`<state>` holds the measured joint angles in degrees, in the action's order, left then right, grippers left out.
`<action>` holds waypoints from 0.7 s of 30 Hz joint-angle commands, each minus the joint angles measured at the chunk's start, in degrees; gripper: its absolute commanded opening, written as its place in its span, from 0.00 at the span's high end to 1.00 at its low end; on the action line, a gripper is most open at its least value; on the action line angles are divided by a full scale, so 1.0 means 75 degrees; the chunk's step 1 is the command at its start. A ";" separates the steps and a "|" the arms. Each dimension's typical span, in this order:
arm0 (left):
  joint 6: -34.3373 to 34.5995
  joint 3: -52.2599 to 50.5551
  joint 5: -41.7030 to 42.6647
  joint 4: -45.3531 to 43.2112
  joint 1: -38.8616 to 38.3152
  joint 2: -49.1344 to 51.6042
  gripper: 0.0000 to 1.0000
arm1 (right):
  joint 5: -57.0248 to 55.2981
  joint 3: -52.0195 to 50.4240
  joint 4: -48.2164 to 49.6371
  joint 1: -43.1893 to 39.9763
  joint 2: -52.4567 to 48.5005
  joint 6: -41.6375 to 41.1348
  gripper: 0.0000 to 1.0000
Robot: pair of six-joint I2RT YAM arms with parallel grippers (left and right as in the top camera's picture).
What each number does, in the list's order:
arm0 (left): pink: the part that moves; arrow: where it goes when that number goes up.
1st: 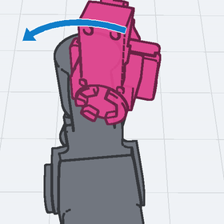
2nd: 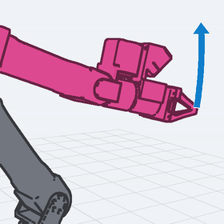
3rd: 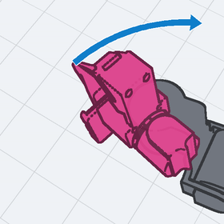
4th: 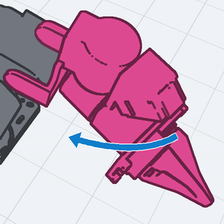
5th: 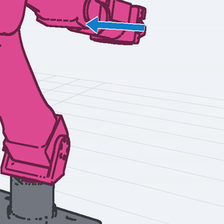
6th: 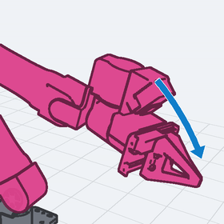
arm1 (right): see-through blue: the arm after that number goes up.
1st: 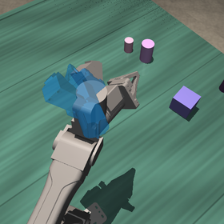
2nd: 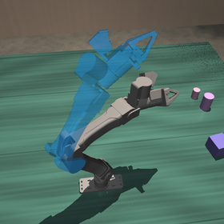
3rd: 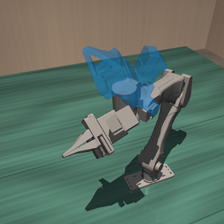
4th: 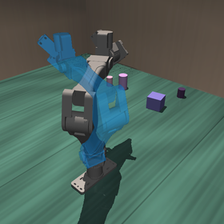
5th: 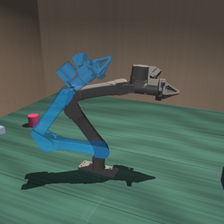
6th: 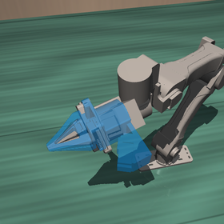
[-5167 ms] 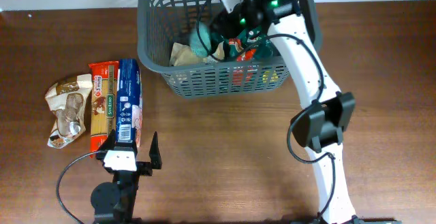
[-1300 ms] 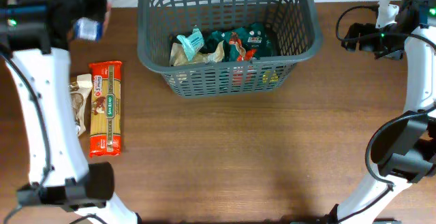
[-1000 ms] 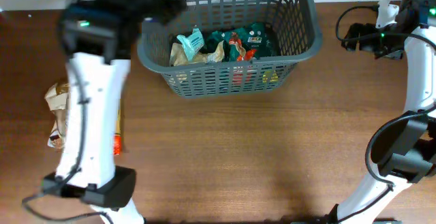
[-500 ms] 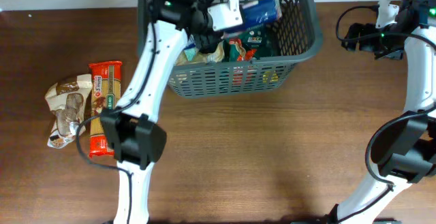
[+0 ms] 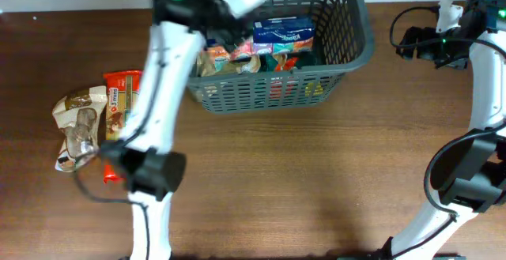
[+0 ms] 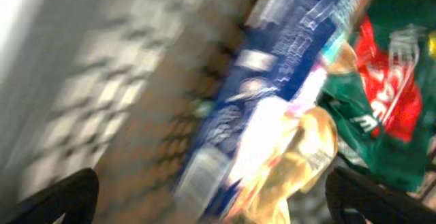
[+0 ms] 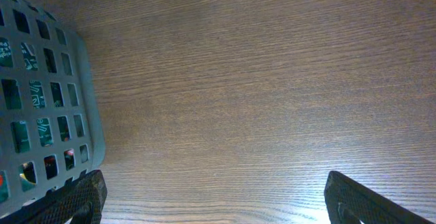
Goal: Pack container
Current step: 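Lift the blue box into the basket and release it, then grasp the red-and-yellow spaghetti pack with the left gripper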
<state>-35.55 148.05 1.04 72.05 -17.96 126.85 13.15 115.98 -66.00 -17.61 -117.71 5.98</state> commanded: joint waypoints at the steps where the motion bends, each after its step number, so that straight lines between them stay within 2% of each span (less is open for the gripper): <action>1: 0.1684 0.0615 -0.0210 0.0539 0.0880 -0.1309 0.01 | 0.0067 -0.0023 -0.0003 -0.0006 0.0114 -0.0067 0.01; 6: 0.1985 0.0615 -0.0341 0.2308 0.2174 -0.1795 0.01 | 0.0067 -0.0026 -0.0003 -0.0006 0.0114 -0.0067 0.01; 10: 0.2873 0.0396 -0.0309 0.3290 0.3214 -0.1673 0.01 | 0.0067 -0.0026 -0.0003 -0.0006 0.0114 -0.0067 0.01; 13: 0.3943 -0.0382 -0.0061 0.3226 0.3896 -0.1617 0.01 | 0.0067 -0.0026 -0.0003 -0.0006 0.0114 -0.0067 0.01; 17: 0.3931 -0.1950 0.0755 0.2871 0.4485 -0.1530 0.01 | 0.0067 -0.0026 -0.0003 -0.0006 0.0114 -0.0067 0.01; 20: 0.3905 -0.3261 0.0685 0.2229 0.4619 -0.1495 0.01 | 0.0067 -0.0026 -0.0003 -0.0006 0.0114 -0.0067 0.01; 21: 0.3905 -0.3870 0.0682 0.1816 0.4619 -0.1472 0.04 | 0.0067 -0.0023 -0.0003 -0.0006 0.0114 -0.0067 0.01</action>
<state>-8.25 127.13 3.62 89.32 16.51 115.09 13.15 115.96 -66.00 -17.58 -117.71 5.91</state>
